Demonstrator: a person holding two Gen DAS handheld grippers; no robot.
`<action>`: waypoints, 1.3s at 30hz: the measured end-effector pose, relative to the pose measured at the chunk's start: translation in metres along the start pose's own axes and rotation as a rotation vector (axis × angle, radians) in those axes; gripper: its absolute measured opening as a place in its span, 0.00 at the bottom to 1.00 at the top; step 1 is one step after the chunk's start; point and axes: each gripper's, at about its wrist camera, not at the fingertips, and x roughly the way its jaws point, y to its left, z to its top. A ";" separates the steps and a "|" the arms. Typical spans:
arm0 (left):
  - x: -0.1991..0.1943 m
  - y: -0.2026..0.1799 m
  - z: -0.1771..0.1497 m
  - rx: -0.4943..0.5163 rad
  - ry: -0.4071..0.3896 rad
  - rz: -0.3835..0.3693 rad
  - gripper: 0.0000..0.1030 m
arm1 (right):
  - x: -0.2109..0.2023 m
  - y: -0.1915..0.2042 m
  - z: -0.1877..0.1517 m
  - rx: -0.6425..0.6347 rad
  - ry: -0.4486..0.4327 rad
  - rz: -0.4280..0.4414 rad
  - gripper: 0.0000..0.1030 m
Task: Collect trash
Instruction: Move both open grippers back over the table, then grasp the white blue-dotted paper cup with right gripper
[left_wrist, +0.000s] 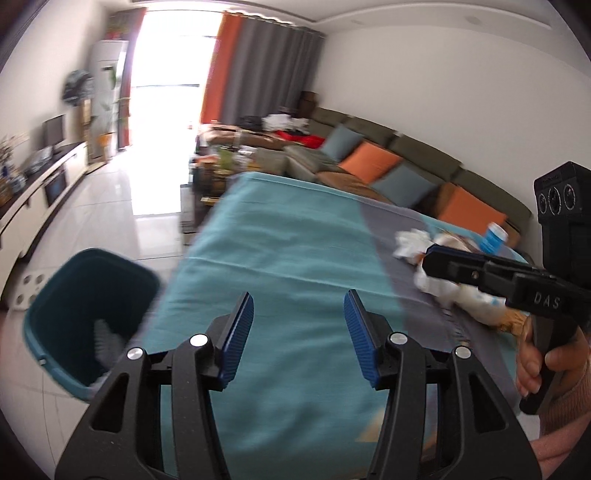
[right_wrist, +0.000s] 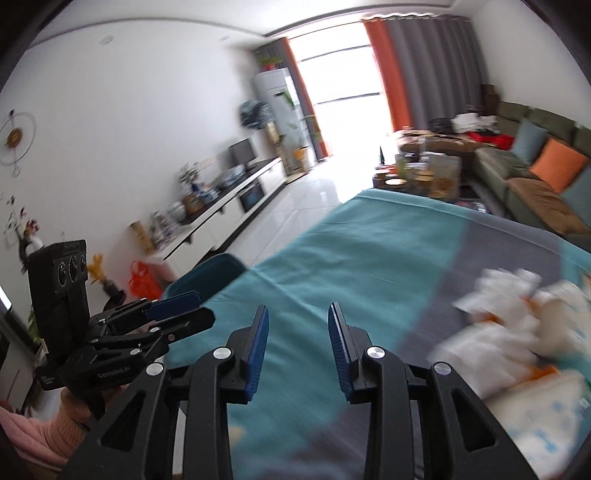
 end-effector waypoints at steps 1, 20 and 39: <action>0.004 -0.007 -0.001 0.012 0.006 -0.016 0.49 | -0.010 -0.007 -0.004 0.015 -0.009 -0.021 0.30; 0.053 -0.173 -0.037 0.279 0.188 -0.358 0.51 | -0.127 -0.146 -0.073 0.261 -0.086 -0.356 0.33; 0.078 -0.211 -0.049 0.312 0.288 -0.407 0.52 | -0.090 -0.166 -0.083 0.374 -0.007 -0.110 0.50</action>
